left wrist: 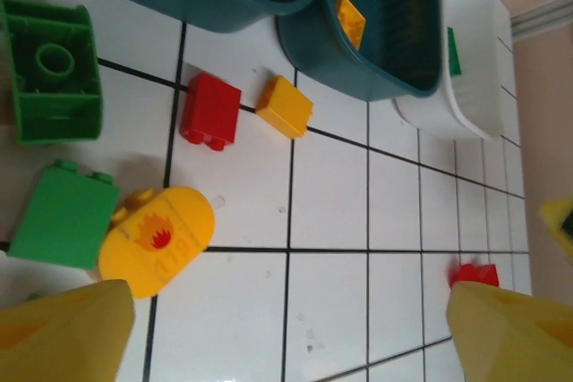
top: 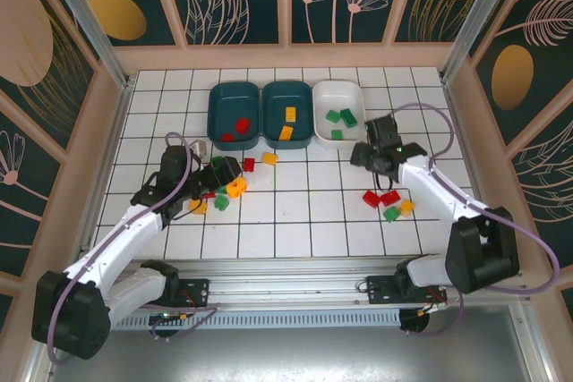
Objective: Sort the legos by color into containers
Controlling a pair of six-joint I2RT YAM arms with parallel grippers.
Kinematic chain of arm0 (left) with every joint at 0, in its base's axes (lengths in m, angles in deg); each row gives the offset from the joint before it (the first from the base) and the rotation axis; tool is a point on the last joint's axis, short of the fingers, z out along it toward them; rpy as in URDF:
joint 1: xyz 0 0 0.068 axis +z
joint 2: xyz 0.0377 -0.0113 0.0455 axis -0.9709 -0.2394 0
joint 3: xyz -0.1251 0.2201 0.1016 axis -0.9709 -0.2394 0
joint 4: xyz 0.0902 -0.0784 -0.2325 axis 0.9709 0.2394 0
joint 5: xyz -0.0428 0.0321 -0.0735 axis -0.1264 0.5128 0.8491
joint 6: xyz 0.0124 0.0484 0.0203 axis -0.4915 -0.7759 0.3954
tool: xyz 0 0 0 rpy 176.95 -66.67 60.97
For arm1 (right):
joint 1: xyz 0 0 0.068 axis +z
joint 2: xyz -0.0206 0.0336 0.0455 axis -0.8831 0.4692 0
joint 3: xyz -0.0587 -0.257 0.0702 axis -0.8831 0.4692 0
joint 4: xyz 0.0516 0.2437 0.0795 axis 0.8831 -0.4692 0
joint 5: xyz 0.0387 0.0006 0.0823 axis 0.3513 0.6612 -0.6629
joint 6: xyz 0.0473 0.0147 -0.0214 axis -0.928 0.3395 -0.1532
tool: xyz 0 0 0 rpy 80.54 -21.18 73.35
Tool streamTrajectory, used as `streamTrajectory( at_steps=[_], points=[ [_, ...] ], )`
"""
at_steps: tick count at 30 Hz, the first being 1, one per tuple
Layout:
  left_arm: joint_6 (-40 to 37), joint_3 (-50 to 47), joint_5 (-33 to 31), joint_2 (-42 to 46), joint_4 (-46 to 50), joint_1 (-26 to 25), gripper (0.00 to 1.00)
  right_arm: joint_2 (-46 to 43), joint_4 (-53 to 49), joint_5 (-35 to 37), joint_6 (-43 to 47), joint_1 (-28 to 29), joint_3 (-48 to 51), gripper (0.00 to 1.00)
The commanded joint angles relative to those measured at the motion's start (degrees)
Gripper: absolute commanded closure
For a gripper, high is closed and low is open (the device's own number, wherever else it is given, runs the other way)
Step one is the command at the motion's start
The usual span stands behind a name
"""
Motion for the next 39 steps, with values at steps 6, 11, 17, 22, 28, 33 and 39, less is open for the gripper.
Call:
streamTrajectory(
  at_steps=[6,11,17,22,28,33,39],
  points=[
    [-8.7,5.9,-11.7,-8.1,6.1,-2.7,0.28,-4.4,5.1,-3.1,-4.9,4.1,2.9,0.32],
    [-11.0,11.2,-12.6,-15.8,5.6,-10.1,0.28,-0.4,8.4,-4.8,-4.0,4.3,1.0,0.32],
    [-14.9,14.4,-15.1,-26.0,4.0,-11.0,0.24,1.0,10.5,-6.4,-2.7,4.3,1.2,0.32],
    [-15.0,14.7,-19.1,-30.5,2.1,-11.1,0.27,-0.3,10.8,-6.5,-1.5,4.2,2.9,0.33],
    [-12.3,12.5,-16.9,-31.3,-1.9,-11.4,0.29,-2.1,10.3,-6.4,-0.1,3.7,4.5,0.33],
    [-9.6,11.3,-14.0,-32.3,-2.8,-15.1,0.31,-3.2,11.2,-6.5,-0.1,2.5,5.7,0.32],
    [-3.6,10.2,-12.0,-28.5,-3.0,-19.3,0.34,-3.3,12.2,-6.5,-0.3,2.4,6.1,0.32]
  ],
)
